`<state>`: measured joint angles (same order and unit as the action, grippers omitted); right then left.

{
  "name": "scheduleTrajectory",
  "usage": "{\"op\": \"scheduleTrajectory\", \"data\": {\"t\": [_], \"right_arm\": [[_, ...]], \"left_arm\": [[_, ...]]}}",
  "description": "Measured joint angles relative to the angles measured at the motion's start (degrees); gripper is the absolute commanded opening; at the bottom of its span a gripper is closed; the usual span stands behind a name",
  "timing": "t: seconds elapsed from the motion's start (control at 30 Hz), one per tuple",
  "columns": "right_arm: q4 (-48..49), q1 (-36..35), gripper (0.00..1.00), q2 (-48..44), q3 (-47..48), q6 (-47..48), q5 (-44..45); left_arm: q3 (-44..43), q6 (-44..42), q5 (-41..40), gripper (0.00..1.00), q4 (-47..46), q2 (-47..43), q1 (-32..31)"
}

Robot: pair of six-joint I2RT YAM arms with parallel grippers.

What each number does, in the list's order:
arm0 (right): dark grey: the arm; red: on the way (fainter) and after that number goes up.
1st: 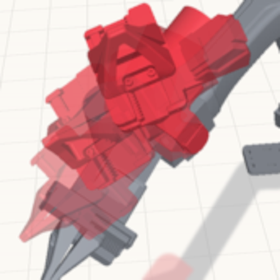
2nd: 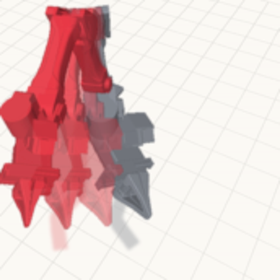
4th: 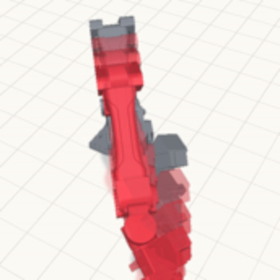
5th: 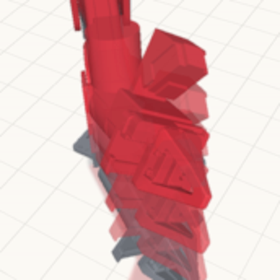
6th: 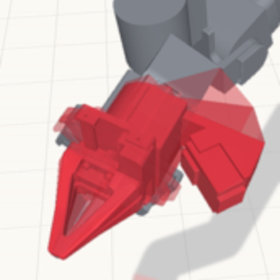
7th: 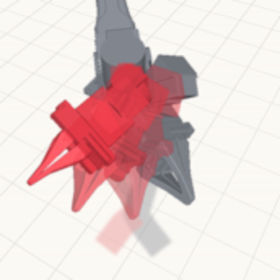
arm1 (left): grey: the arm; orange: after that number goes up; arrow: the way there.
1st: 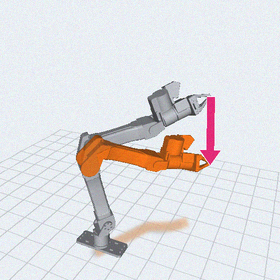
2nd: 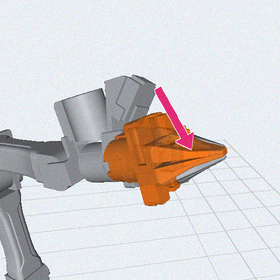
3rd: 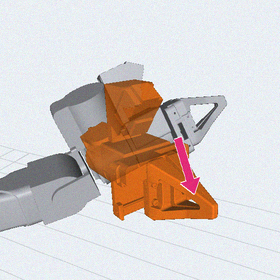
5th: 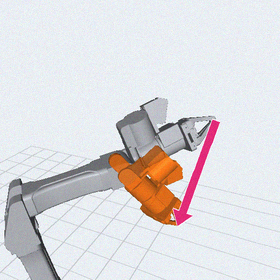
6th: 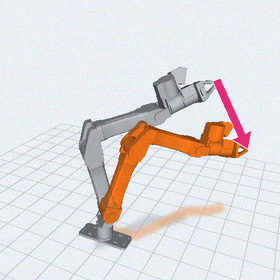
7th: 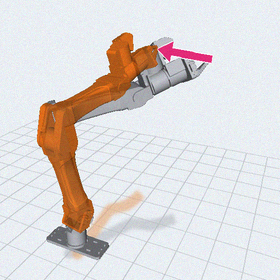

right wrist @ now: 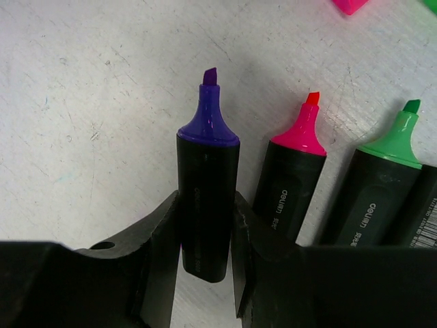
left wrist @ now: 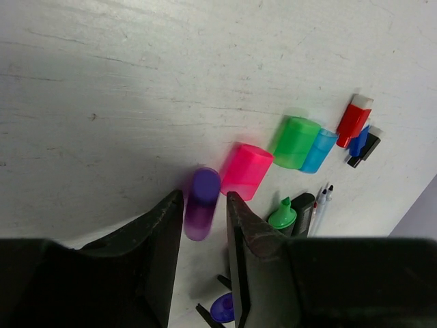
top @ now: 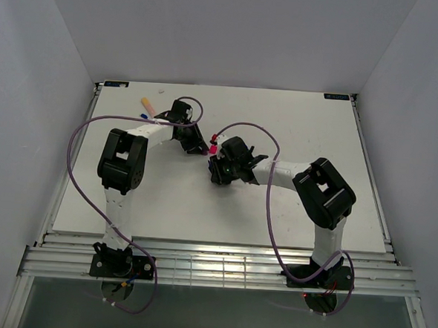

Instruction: Open the pen caps

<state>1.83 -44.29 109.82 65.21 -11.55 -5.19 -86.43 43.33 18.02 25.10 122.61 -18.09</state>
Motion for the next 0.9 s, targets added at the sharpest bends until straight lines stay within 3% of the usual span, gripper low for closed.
{"op": "scheduleTrajectory", "data": {"t": [0.3,0.5,0.9], "right_arm": [[0.0,0.4,0.45,0.2,0.4,0.0,0.5],[-0.2,0.5,0.54,0.2,0.7,0.0,0.7],[-0.2,0.6,0.57,-2.3,-0.3,0.1,-1.4]], "left_arm": [[-0.2,0.2,1.0,0.56,-0.5,0.0,0.0],[-0.2,0.2,1.2,0.59,-0.9,0.0,0.2],[0.9,-0.9,-1.9,0.61,1.9,-3.7,3.8]]}}
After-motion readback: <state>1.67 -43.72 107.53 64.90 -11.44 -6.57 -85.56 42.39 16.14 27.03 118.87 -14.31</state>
